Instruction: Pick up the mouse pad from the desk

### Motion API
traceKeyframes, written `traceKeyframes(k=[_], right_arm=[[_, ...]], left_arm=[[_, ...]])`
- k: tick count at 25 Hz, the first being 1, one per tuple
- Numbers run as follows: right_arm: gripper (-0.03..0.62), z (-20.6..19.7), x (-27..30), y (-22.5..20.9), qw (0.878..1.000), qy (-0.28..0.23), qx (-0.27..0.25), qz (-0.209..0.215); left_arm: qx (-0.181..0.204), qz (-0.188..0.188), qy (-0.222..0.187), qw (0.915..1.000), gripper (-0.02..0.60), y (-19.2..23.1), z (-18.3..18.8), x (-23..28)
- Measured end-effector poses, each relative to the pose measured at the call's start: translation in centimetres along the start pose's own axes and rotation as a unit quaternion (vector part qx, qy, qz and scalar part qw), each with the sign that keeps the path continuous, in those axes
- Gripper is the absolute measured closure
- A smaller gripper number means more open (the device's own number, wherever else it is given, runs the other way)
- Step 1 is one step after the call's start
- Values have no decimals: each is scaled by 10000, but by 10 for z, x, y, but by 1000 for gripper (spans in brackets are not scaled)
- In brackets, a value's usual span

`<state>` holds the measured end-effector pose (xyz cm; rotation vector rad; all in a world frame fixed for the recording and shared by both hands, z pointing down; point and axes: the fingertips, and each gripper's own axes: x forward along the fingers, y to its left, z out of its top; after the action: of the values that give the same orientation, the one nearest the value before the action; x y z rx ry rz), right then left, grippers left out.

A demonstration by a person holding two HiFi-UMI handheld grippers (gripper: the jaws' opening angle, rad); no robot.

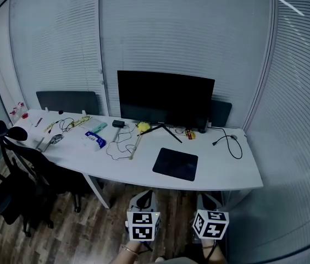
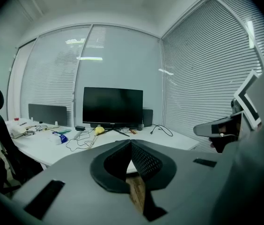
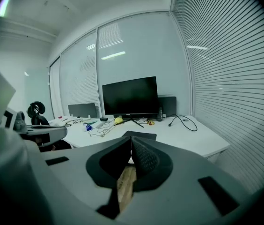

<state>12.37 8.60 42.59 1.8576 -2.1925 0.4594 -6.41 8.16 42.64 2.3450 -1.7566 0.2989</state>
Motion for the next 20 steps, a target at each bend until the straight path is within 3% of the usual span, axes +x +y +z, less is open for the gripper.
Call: traceKeyframes(k=[20], right_arm=[[560,6,71,-43,9992,297,130,219]], left_arm=[[114,208,351,9991,565,-7,0,70]])
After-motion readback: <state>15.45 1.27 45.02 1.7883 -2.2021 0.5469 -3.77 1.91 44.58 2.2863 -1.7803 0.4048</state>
